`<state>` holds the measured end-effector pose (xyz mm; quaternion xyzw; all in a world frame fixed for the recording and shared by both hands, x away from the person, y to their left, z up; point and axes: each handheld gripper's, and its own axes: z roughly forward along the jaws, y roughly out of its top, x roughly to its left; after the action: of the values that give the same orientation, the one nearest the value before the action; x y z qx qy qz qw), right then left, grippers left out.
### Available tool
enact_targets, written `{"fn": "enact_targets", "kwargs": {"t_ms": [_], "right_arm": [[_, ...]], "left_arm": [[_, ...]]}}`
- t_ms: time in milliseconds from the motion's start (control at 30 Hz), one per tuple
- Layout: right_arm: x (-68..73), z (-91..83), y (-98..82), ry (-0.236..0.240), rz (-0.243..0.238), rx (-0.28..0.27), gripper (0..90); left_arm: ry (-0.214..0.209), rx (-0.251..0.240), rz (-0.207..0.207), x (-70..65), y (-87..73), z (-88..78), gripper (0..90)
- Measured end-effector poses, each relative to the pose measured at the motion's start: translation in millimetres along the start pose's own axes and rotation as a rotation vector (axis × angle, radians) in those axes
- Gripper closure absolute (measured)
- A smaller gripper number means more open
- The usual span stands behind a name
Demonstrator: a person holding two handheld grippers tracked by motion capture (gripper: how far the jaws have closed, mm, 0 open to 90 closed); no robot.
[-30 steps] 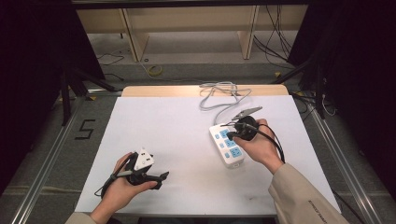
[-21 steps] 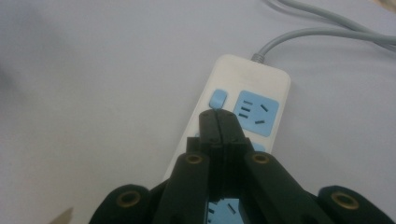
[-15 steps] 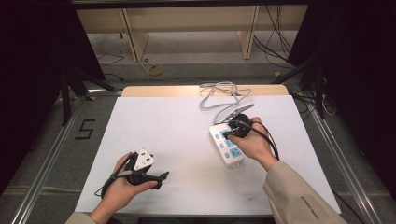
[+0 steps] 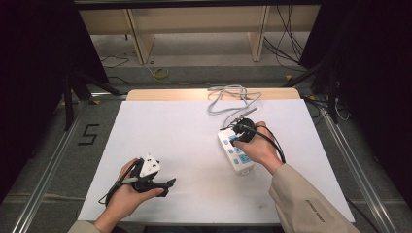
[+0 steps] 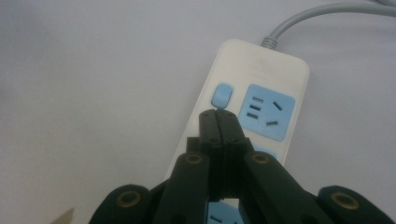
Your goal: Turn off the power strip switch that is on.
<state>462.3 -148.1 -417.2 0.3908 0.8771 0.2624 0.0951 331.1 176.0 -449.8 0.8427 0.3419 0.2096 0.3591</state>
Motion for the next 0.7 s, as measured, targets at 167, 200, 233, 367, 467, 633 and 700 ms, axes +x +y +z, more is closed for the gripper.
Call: {"fn": "enact_targets", "kwargs": {"t_ms": [167,200,233,367,467,633,700], "right_arm": [[0.2,3.7,1.5,0.001,-0.001,0.027,90.0],[0.1,4.4,1.7,0.001,-0.004,0.029,90.0],[0.1,4.4,1.7,0.001,-0.004,0.029,90.0],[1.1,6.5,3.3,0.007,0.000,0.045,90.0],[2.1,8.3,4.7,0.007,-0.001,0.061,90.0],[2.8,12.2,7.3,0.010,0.000,0.094,90.0],[3.0,13.1,7.5,0.009,0.000,0.096,90.0]], "left_arm": [[-0.001,0.000,0.001,0.1,0.2,0.1,18.2],[-0.002,-0.002,-0.001,-0.1,0.3,0.1,18.2],[-0.002,-0.003,-0.002,-0.1,0.3,0.1,18.2],[-0.003,-0.003,-0.001,-0.2,0.4,0.1,18.3],[-0.002,-0.001,0.000,-0.1,0.4,0.2,18.3],[-0.003,0.003,0.004,-0.2,0.2,0.3,18.3],[-0.003,0.002,0.003,-0.2,0.3,0.2,18.3]]}}
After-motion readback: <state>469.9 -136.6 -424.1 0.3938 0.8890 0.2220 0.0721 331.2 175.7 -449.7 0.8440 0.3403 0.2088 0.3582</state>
